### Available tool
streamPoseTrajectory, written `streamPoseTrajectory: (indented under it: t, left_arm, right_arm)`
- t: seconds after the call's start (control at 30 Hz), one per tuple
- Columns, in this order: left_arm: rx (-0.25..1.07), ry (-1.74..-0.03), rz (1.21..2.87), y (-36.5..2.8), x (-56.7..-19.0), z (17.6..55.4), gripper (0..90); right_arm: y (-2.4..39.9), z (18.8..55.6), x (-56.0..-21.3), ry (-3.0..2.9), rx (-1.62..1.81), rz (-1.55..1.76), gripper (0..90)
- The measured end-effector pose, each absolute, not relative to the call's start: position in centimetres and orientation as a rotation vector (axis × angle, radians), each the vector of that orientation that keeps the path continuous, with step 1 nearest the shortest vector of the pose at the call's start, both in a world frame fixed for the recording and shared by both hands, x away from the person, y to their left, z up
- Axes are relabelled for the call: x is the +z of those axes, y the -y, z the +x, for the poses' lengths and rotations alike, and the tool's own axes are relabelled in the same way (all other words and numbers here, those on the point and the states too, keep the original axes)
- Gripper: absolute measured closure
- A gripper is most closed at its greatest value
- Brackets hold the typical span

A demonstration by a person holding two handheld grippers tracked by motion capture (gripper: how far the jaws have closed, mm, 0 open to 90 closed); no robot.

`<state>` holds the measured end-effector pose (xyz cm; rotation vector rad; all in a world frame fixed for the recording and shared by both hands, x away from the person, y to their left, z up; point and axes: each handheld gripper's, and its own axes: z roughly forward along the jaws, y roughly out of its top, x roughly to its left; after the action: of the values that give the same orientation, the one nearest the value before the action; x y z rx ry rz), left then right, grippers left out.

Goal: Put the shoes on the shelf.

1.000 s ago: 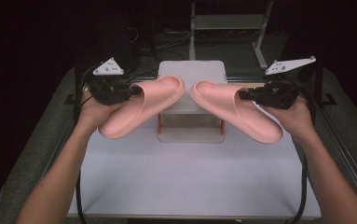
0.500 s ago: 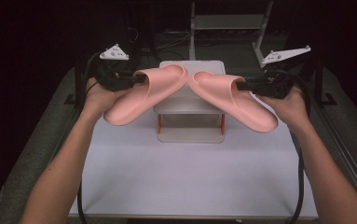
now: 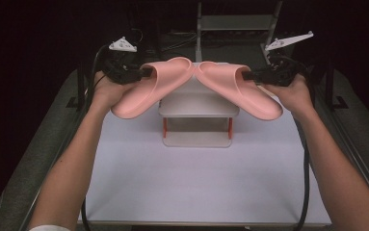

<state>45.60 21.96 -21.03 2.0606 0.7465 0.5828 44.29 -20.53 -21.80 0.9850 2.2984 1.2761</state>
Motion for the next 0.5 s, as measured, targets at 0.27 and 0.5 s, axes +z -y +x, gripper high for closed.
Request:
streamPoseTrajectory:
  t: [0.27,0.5]
  left_arm:
    - [0.580,-0.770,2.056,-21.6,-21.1,46.9,81.8]
    - [0.561,-0.808,2.067,-21.1,-21.8,48.3,81.8]
  right_arm:
    - [20.4,46.3,-21.8,-2.263,1.269,1.050,83.4]
    - [20.3,47.5,-22.6,-2.240,1.256,1.091,83.4]
